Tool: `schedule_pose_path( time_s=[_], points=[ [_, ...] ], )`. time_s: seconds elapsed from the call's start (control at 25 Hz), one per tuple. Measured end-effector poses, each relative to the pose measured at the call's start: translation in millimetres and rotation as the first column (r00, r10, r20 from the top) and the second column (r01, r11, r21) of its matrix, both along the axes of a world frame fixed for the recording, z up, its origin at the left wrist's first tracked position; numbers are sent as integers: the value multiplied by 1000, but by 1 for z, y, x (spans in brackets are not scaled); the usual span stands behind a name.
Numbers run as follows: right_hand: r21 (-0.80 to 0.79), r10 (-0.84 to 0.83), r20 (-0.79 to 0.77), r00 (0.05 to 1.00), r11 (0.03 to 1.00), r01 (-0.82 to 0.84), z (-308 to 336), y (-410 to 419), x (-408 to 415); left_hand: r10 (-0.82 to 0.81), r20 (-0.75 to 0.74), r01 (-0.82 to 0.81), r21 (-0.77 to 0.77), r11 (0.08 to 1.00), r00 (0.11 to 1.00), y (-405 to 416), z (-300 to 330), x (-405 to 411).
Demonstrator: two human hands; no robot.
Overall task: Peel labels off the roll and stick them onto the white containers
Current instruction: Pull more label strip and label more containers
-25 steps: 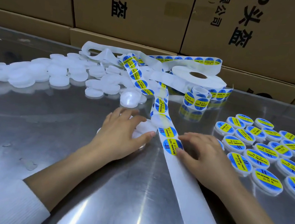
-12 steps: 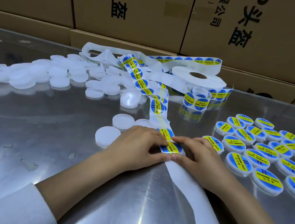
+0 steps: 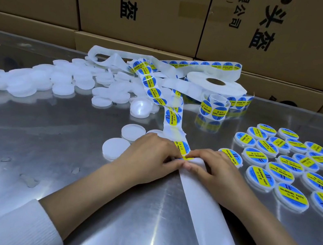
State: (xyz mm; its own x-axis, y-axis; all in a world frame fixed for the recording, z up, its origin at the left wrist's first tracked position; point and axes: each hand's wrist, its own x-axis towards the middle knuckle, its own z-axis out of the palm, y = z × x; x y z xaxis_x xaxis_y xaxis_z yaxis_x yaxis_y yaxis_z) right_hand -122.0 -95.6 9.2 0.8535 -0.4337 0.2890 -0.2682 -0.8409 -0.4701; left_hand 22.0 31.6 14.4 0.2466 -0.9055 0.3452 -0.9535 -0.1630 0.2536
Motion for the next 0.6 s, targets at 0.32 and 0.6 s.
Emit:
schedule_pose_path(
  time_s=[0.32,0.6],
  points=[
    [30,15,-117,993,999,-12,5,3,-4,-63,-153,57,-46,997,986,4,-1,2],
    [56,28,-266,964,998,-13,6,0,-6,81,-372,-186,-255,949,925,6,0,6]
  ],
)
